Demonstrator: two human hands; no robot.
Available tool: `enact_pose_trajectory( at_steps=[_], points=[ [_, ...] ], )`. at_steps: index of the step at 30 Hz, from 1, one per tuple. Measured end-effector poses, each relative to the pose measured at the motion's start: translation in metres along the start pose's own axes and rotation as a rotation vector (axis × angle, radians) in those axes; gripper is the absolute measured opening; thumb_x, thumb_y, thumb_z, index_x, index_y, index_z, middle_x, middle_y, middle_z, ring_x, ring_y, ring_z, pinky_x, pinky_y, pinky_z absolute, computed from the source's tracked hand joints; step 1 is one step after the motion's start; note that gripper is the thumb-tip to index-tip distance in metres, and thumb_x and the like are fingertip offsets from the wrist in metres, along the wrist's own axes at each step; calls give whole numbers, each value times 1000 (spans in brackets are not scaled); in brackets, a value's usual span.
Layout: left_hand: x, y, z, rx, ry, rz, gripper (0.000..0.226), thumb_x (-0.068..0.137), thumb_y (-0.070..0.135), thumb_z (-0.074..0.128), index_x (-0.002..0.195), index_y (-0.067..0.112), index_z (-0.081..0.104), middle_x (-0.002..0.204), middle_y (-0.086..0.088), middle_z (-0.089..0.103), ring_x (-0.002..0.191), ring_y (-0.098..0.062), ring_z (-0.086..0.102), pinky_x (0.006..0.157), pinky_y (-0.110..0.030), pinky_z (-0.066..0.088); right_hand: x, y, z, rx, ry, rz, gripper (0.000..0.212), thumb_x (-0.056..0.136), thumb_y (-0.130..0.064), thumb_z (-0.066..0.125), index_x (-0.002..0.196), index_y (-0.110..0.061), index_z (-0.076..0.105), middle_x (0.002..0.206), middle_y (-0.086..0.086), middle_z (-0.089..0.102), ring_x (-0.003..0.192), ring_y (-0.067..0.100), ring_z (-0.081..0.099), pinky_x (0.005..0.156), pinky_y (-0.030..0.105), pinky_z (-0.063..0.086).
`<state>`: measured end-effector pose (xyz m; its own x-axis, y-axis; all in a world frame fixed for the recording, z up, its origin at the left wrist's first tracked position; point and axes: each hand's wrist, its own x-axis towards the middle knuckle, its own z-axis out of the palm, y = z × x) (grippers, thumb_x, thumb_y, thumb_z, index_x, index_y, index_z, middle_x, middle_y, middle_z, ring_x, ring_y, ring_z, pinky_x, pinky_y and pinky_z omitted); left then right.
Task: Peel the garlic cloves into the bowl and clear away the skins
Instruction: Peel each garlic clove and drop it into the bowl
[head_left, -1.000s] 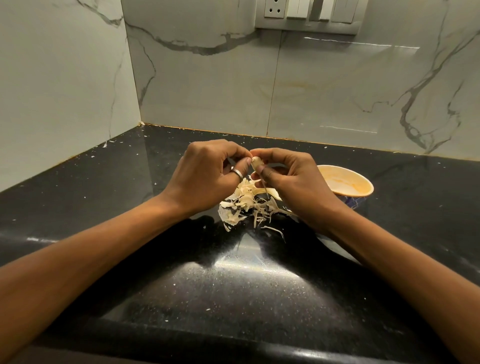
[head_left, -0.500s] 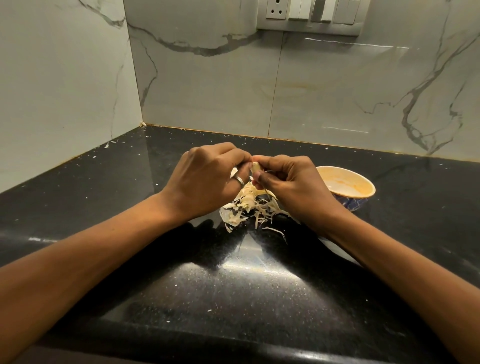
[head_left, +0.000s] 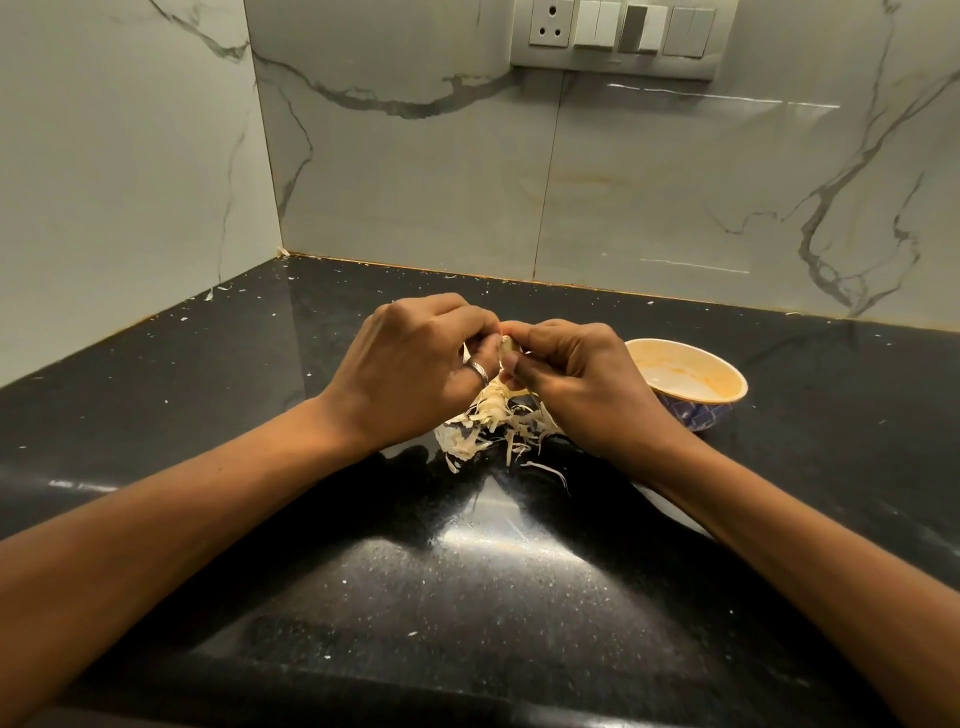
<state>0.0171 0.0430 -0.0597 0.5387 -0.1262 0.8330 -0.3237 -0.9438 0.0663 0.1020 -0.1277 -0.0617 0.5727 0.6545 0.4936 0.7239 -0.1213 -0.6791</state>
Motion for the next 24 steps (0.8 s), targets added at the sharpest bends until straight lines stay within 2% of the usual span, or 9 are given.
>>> enact_pose_trajectory(
  at_steps=[7,10,12,15,18,24],
  points=[
    [1,0,1,-37,13,-33,27,94,27,56,84,10,74,70,-1,64,57,-19,55,55,-39,49,1,1,2,11,10,-11,28,98,-9,65,121,-20,74,85,-6,67,78,7,68,83,41,60],
    [2,1,0,-66,16,-63,26,92,29,57,83,12,74,68,0,64,57,-16,55,55,-37,48,1,1,4,42,19,3,25,99,-12,65,118,-24,75,91,0,73,83,16,71,83,47,60],
    [3,2,0,-86,30,-98,22,90,28,60,82,13,74,67,2,64,58,-13,56,56,-32,47,1,1,5,93,15,23,22,99,-12,64,115,-23,75,91,2,76,85,17,72,84,45,61],
    [4,4,0,-136,33,-193,13,88,23,66,83,15,75,64,6,64,57,-11,56,55,-24,45,1,-1,3,148,-3,43,23,99,-10,63,120,-16,72,93,1,76,86,13,73,83,34,61],
    [4,5,0,-191,33,-295,6,88,15,72,84,17,75,60,14,58,56,-4,54,52,-11,38,1,-3,1,201,-1,36,28,99,-9,63,126,-12,68,101,4,75,90,17,73,84,32,61],
    [6,9,0,-216,20,-370,8,88,11,71,84,16,76,59,19,57,54,3,54,53,-6,37,1,-6,0,288,-2,53,33,98,-7,63,130,-11,64,104,9,74,92,17,73,83,30,60]
  ],
)
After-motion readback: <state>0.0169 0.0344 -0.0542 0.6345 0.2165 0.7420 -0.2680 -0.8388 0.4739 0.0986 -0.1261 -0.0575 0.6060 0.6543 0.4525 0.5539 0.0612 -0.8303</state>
